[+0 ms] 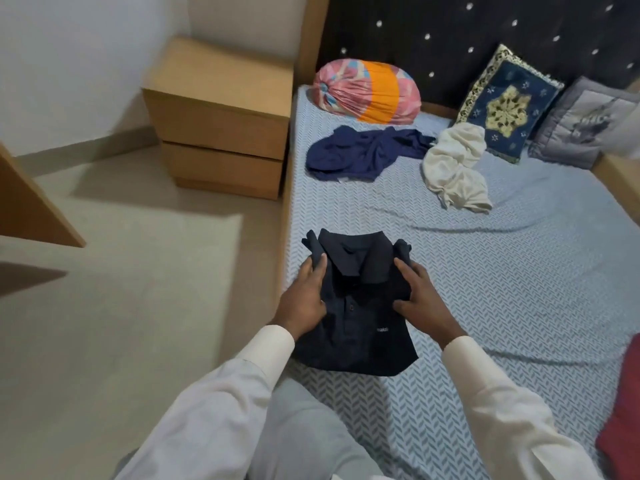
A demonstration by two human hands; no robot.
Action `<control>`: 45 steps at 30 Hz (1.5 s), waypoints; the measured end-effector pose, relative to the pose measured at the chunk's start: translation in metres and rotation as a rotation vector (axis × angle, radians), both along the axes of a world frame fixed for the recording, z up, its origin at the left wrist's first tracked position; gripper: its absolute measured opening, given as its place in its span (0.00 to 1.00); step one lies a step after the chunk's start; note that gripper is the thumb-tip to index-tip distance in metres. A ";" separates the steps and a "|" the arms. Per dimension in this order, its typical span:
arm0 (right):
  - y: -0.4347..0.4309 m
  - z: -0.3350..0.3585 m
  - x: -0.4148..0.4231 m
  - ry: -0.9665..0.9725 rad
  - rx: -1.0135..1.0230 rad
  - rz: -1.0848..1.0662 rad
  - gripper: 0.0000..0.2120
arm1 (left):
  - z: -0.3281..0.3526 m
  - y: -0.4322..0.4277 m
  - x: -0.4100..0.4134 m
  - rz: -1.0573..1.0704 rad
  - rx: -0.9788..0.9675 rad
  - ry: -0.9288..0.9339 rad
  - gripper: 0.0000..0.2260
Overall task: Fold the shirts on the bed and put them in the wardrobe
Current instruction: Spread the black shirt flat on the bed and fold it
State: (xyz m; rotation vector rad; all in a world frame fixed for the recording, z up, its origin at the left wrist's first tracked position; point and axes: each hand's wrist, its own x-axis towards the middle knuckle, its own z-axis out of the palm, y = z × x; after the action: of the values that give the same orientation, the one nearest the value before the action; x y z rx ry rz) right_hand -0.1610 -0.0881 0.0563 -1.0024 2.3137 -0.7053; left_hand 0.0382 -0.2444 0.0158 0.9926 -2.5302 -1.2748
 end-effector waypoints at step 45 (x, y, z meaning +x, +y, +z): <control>-0.572 0.451 0.517 -0.098 -0.512 1.288 0.38 | 0.477 -0.282 0.524 1.342 -0.508 -0.019 0.38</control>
State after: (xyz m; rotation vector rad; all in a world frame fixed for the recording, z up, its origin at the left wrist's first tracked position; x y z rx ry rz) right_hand 0.3562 -0.6599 0.5076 -2.2247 0.9622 -0.6999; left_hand 0.5626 -0.5267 0.4929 1.9208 -1.3516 -0.1981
